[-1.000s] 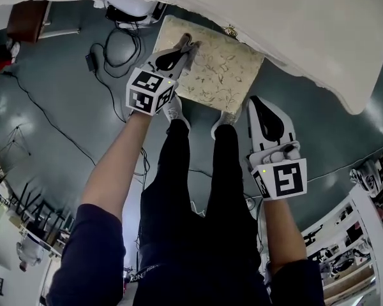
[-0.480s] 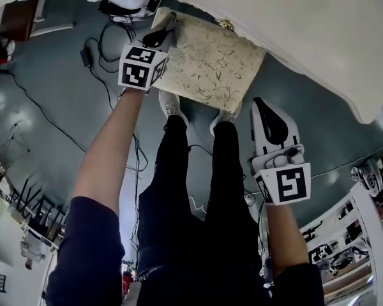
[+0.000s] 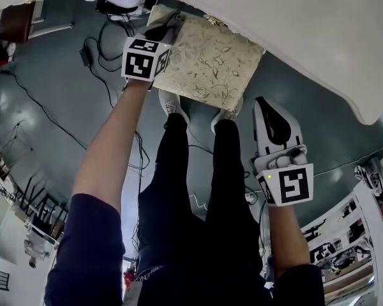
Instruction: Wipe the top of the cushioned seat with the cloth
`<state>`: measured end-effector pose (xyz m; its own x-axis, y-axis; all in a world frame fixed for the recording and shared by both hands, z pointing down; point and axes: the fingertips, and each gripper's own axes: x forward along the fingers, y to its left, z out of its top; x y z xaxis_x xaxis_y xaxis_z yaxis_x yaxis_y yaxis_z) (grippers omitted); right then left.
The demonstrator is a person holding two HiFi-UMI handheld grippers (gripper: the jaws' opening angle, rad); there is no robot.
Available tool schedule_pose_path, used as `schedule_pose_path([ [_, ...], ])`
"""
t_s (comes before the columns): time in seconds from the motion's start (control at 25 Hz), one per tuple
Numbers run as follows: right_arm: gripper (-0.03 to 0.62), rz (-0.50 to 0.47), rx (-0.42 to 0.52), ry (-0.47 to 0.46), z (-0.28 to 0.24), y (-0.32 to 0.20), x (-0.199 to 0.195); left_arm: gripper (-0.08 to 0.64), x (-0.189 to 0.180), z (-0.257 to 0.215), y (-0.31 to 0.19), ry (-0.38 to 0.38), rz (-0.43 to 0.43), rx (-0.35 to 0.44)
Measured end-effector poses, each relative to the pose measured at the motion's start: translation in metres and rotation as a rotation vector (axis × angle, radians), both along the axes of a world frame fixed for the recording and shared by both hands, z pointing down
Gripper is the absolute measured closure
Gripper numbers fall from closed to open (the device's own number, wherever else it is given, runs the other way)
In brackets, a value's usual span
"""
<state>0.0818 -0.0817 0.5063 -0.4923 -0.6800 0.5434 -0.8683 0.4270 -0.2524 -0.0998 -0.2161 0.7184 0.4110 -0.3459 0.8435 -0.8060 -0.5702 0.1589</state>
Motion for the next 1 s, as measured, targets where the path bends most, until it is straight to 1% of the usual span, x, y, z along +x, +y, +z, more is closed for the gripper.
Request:
schedule_pose_path([
  [0.16, 0.572, 0.008, 0.000, 0.003, 0.000, 0.001, 0.008, 0.538, 0.027, 0.000, 0.013, 0.011, 0.025, -0.017],
  [0.32, 0.572, 0.010, 0.008, 0.001, -0.006, 0.003, 0.016, 0.538, 0.069, 0.000, 0.032, 0.022, 0.079, -0.028],
  [0.64, 0.572, 0.028, 0.010, 0.004, -0.004, 0.008, 0.042, 0.538, 0.148, 0.005, 0.065, 0.075, 0.114, -0.067],
  [0.8, 0.572, 0.028, 0.006, 0.000, -0.002, 0.012, 0.049, 0.538, 0.176, 0.007, 0.076, 0.091, 0.119, -0.077],
  [1.0, 0.572, 0.033, -0.002, 0.001, 0.003, 0.012, 0.056, 0.538, 0.201, 0.007, 0.092, 0.130, 0.138, -0.100],
])
